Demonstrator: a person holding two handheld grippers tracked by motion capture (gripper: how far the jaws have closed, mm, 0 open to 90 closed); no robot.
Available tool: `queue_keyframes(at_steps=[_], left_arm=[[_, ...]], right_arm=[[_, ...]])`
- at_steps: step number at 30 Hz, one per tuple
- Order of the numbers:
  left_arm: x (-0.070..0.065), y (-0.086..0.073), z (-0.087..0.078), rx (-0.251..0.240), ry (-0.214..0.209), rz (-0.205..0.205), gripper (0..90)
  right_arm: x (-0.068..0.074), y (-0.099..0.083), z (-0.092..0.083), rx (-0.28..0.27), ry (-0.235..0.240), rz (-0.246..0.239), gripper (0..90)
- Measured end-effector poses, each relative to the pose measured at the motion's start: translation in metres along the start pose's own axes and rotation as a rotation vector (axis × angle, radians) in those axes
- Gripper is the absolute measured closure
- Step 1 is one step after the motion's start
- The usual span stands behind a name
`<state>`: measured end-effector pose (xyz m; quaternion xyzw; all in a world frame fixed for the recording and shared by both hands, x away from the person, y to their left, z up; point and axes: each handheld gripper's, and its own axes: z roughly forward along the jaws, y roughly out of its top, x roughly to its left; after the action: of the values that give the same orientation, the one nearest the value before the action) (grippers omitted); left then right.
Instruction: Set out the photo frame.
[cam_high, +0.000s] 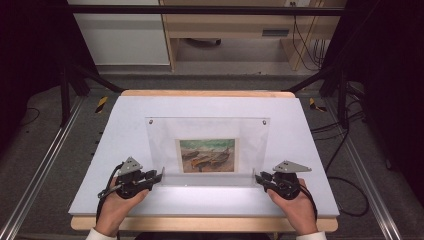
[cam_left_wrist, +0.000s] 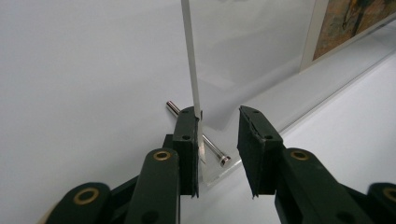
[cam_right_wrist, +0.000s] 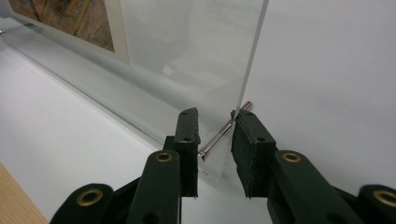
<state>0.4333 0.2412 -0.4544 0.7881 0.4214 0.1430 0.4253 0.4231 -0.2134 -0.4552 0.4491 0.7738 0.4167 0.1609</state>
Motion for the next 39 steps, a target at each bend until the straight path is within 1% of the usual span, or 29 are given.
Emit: queue_keyframes(at_steps=[10, 12, 14, 18, 22, 23, 26, 29, 39], left_arm=[[0.0002, -0.0003, 0.0001, 0.003, -0.004, 0.000, 68.0], [0.0001, -0.0003, 0.0002, 0.004, -0.004, 0.000, 67.9], [0.0001, -0.0004, 0.0002, 0.005, -0.004, 0.000, 67.9], [-0.0002, -0.0006, 0.0003, 0.008, -0.005, 0.000, 67.8], [-0.0010, -0.0013, 0.0003, 0.016, -0.003, 0.006, 67.8], [-0.0012, -0.0014, 0.0003, 0.018, -0.004, 0.007, 67.8], [-0.0016, -0.0019, 0.0001, 0.025, -0.002, 0.014, 67.7], [-0.0026, -0.0023, 0.0002, 0.024, 0.003, 0.015, 67.7], [-0.0027, -0.0025, 0.0004, 0.022, 0.002, 0.011, 67.6]], right_arm=[[0.0007, -0.0005, 0.0000, 0.001, -0.005, -0.007, 71.8], [0.0012, -0.0009, -0.0004, 0.005, -0.003, 0.006, 71.8], [0.0007, -0.0008, -0.0001, 0.001, -0.003, -0.003, 71.8], [0.0011, -0.0011, 0.0000, 0.003, -0.004, 0.001, 71.8], [0.0019, -0.0019, -0.0003, 0.011, -0.004, 0.002, 71.8], [0.0014, -0.0024, -0.0002, 0.012, -0.002, -0.007, 71.8], [0.0020, -0.0033, -0.0001, 0.014, -0.003, -0.009, 71.7], [0.0022, -0.0037, -0.0003, 0.017, 0.000, -0.015, 71.6], [0.0024, -0.0044, -0.0002, 0.020, -0.001, -0.007, 71.5]])
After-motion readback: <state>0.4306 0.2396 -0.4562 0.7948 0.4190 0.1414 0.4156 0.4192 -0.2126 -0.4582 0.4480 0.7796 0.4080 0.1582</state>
